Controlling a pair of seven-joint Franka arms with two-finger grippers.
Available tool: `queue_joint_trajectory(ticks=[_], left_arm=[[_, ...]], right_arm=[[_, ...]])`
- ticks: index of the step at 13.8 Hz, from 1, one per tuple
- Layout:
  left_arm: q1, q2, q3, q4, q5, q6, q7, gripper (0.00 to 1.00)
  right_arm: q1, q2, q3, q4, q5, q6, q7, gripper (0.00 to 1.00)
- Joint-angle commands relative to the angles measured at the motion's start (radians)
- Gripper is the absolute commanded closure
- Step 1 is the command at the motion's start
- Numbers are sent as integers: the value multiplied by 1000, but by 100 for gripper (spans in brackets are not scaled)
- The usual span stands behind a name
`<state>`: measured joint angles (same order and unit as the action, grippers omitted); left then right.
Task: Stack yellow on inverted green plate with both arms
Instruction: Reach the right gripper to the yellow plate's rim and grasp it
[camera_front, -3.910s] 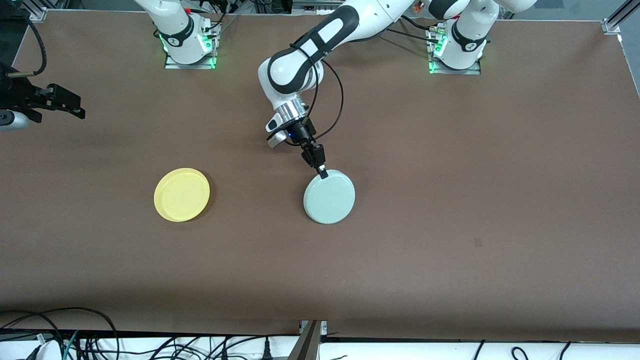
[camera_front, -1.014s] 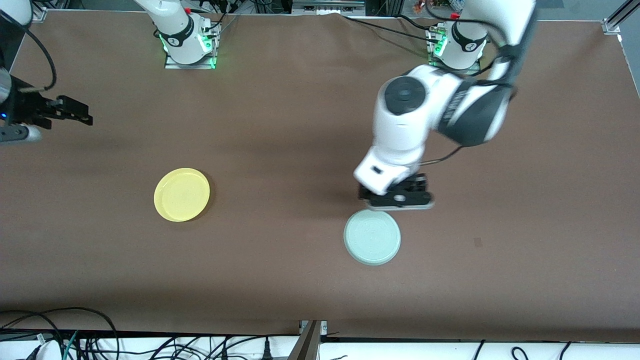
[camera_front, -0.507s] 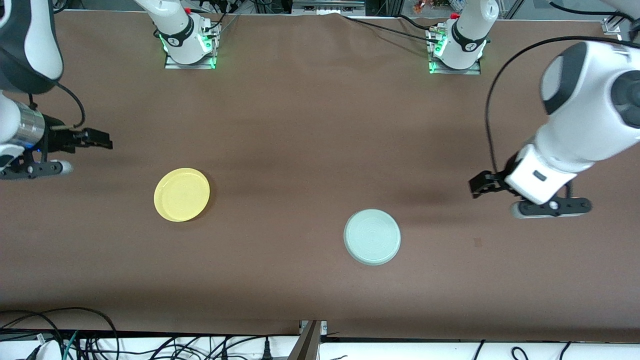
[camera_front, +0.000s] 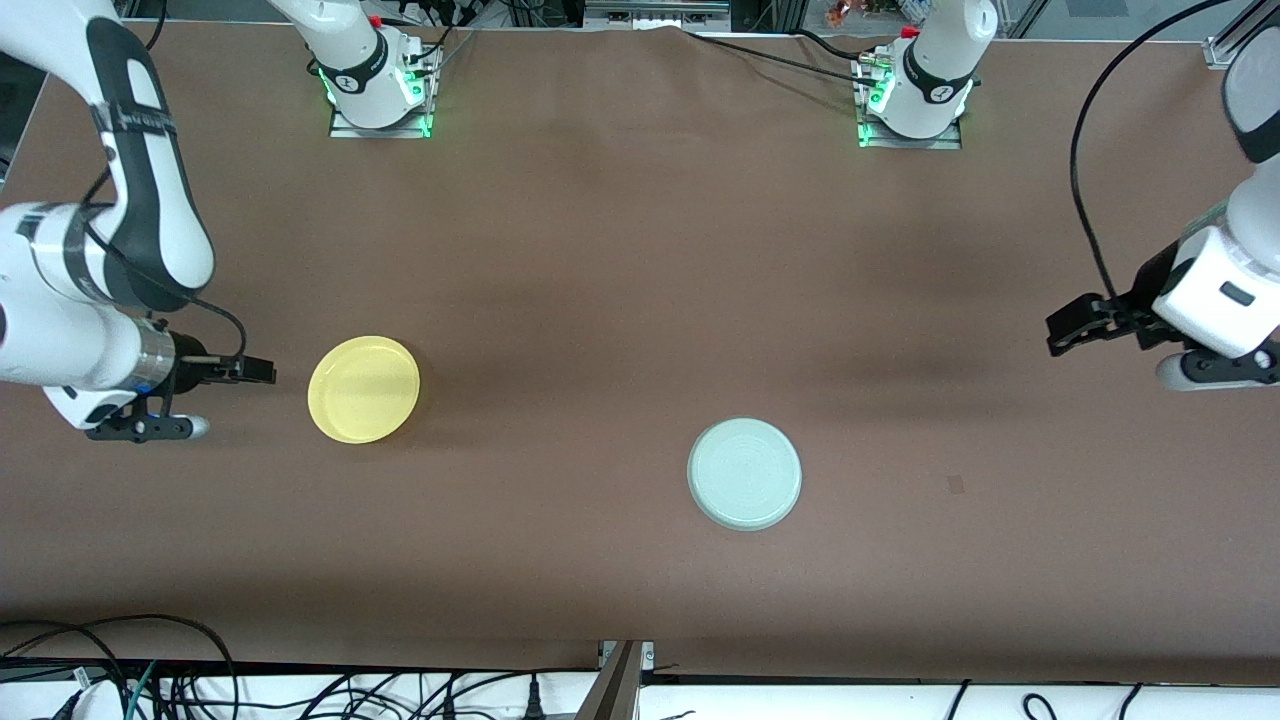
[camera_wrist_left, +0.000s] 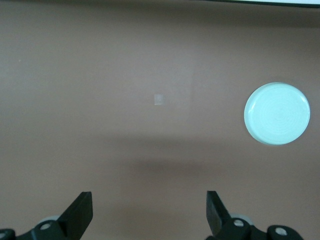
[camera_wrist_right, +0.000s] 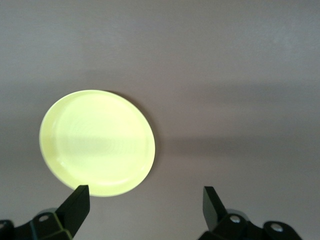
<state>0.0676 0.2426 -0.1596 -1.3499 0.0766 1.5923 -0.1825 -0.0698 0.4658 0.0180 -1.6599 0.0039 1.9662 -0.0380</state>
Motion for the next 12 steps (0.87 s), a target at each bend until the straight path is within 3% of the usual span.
queue_joint_trajectory(ticks=[1,4,7,11,12], left_arm=[[11,-55,26,-72,-32,-20,54,0],[14,-59,55,-87,-95,-25,58,0],[14,-42,54,-77,-95,-38,58,0],[9,-32,46,-69,-84,-38,48,0],[5,-32,45,-69,-84,-38,46,0]], right_arm=[[-31,48,4,-27,24,93,12,1],[-33,56,4,-194,77,326,13,13],[-45,76,5,-222,207,342,3,43],[-38,120,8,-222,219,353,-22,100],[-36,132,8,-222,219,350,-31,100]])
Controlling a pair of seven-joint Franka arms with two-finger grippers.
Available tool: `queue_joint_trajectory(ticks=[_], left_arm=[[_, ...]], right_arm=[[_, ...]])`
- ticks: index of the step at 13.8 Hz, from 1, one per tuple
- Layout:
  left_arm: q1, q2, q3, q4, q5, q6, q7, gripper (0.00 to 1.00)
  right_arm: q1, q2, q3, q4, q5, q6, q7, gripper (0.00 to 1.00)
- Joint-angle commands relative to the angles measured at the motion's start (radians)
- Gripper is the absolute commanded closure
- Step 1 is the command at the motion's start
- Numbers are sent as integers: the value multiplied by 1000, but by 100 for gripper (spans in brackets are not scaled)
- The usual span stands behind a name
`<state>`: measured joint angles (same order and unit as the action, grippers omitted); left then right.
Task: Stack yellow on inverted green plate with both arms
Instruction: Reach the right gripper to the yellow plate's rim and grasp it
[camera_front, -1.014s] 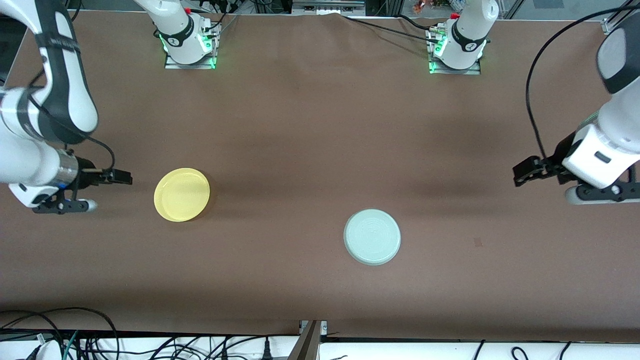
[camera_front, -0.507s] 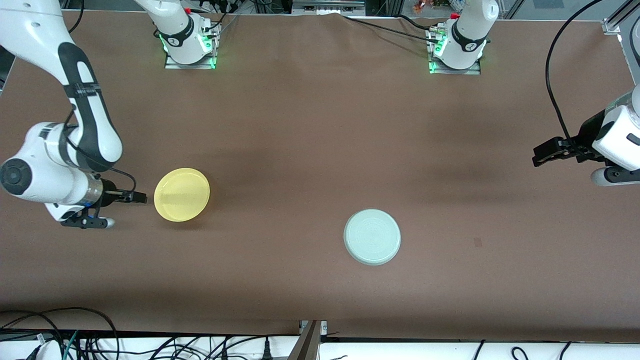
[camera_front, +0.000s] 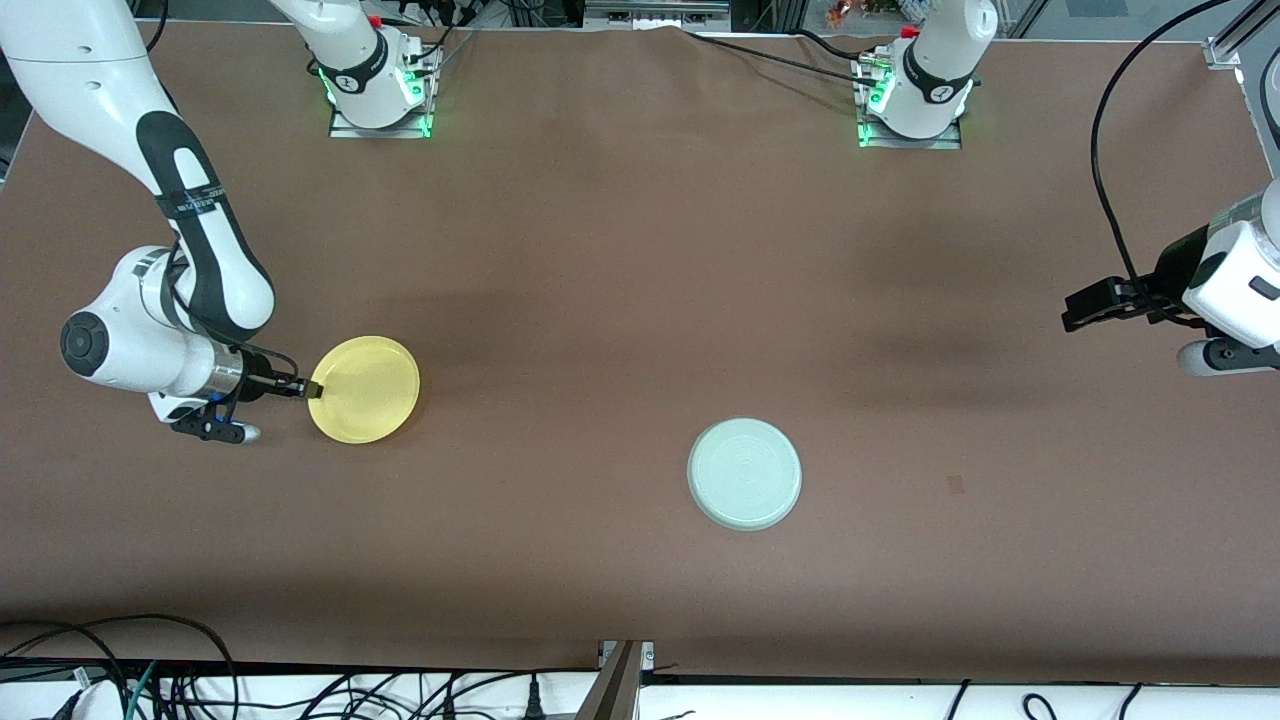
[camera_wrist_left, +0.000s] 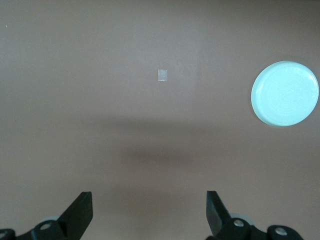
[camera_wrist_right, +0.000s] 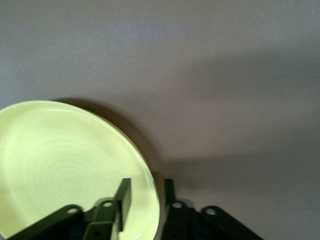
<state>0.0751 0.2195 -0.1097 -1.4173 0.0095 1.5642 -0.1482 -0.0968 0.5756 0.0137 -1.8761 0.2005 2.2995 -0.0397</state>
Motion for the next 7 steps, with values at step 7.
queue_joint_trajectory(ticks=[7], left_arm=[[-9,-8,-5,-2,-16,-10,18,0]], right_arm=[[14,9,17,31,20,-20,-6,100]])
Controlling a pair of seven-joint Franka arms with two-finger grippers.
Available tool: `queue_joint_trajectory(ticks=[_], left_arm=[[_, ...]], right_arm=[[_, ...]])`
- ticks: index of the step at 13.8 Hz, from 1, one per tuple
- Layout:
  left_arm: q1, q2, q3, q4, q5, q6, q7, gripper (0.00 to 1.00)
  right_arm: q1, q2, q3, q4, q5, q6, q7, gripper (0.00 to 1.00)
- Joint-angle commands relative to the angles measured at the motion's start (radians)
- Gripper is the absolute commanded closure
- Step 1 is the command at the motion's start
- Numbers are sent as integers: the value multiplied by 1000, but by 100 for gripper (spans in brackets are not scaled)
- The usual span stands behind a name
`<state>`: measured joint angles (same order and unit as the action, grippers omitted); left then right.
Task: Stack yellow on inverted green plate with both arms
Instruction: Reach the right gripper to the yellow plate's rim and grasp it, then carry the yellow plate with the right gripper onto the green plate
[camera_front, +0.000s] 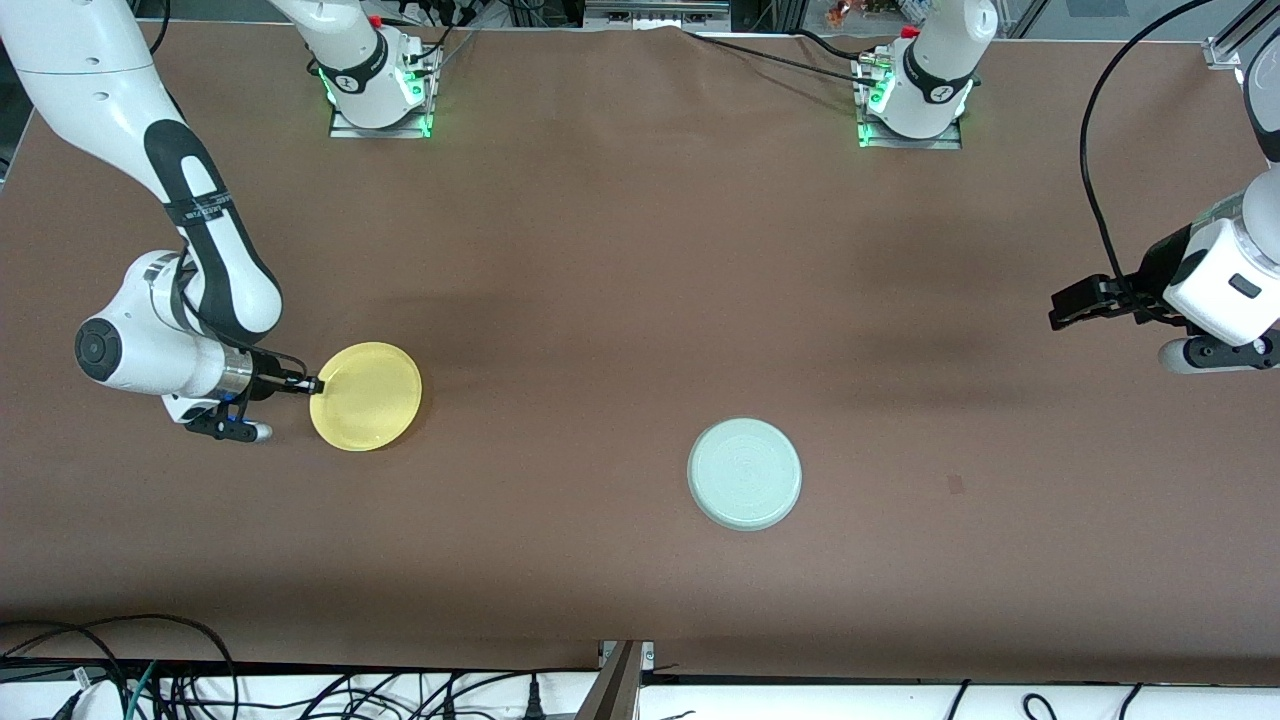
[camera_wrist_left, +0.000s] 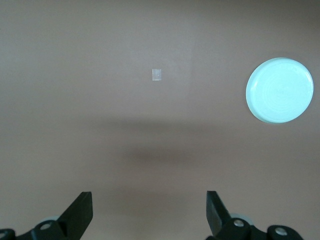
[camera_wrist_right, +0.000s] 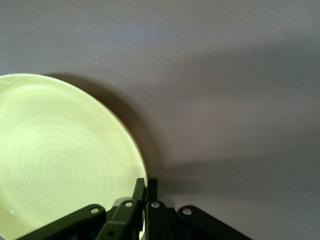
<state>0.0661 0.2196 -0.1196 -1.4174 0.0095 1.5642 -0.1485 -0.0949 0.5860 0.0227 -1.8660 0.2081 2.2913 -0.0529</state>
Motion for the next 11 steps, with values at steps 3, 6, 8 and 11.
queue_joint_trajectory(ticks=[3,6,8,11], left_arm=[[4,-8,5,-2,-16,-10,18,0],[9,-8,5,-2,-16,-10,24,0],[11,-8,5,0,-16,-10,24,0],[11,-8,5,-2,-17,-10,23,0]], right_arm=[[41,-17,22,91,16,-102,37,100],[75,11,95,221,37,-187,273,100],[113,43,134,272,82,-176,413,100],[251,158,155,448,198,-161,553,100]])
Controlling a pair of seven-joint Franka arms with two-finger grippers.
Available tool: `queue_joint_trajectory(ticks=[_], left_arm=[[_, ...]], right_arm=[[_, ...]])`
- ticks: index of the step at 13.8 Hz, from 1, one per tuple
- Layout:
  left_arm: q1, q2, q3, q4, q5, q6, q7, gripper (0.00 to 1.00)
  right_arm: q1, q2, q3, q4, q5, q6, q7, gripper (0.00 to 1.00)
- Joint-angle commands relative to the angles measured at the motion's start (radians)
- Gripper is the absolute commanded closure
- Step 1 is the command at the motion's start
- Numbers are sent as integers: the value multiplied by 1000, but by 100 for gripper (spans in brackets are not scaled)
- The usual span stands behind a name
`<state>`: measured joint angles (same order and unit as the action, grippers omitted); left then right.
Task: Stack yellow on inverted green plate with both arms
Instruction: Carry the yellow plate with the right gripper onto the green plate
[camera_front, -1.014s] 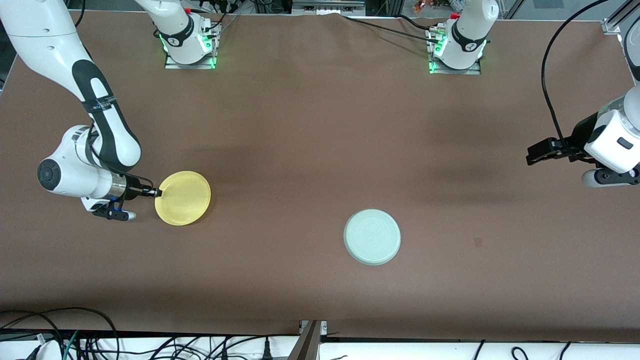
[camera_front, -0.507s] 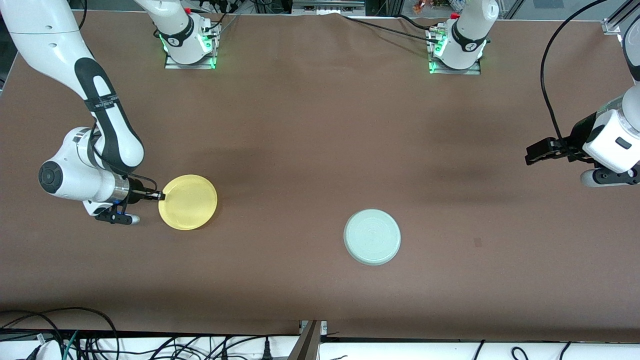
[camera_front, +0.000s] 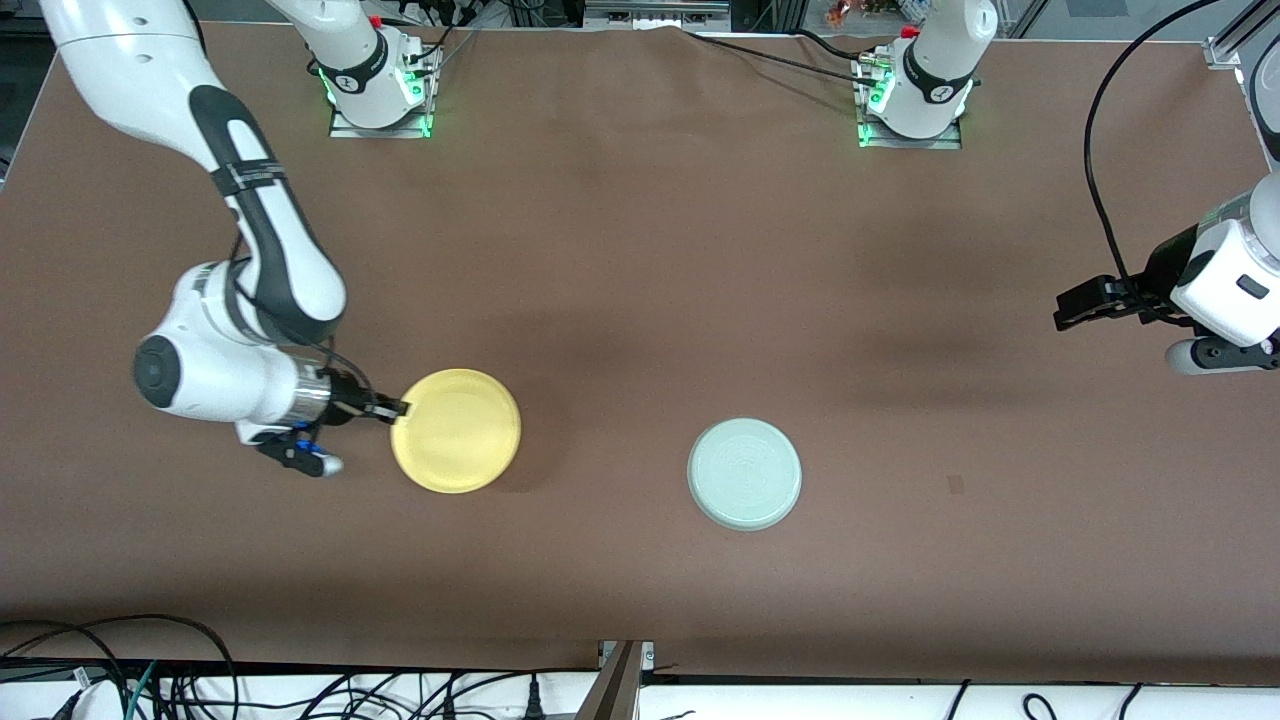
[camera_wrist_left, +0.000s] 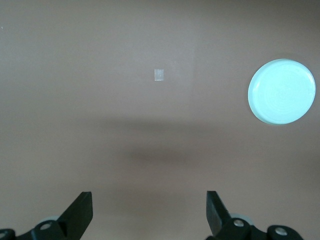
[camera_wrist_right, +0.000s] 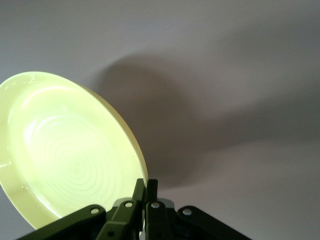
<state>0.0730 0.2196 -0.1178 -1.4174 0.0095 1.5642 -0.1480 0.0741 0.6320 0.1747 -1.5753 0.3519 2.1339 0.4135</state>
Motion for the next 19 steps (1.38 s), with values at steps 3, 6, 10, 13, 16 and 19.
queue_joint_trajectory(ticks=[3,6,10,13,16,19], left_arm=[[5,-6,3,-2,-17,-10,22,0],[7,-3,7,0,-20,-10,24,0],[7,3,7,14,-20,-9,24,0],[7,4,9,14,-20,-9,24,0],[5,3,9,14,-22,-9,24,0],[5,3,9,14,-22,-9,22,0]], right_arm=[[215,228,3,300,58,130,249,100],[334,328,5,401,58,325,301,100],[467,403,5,463,59,486,349,100],[509,425,5,463,58,558,353,100],[510,483,3,498,58,624,347,100],[516,489,5,505,56,667,347,100]])
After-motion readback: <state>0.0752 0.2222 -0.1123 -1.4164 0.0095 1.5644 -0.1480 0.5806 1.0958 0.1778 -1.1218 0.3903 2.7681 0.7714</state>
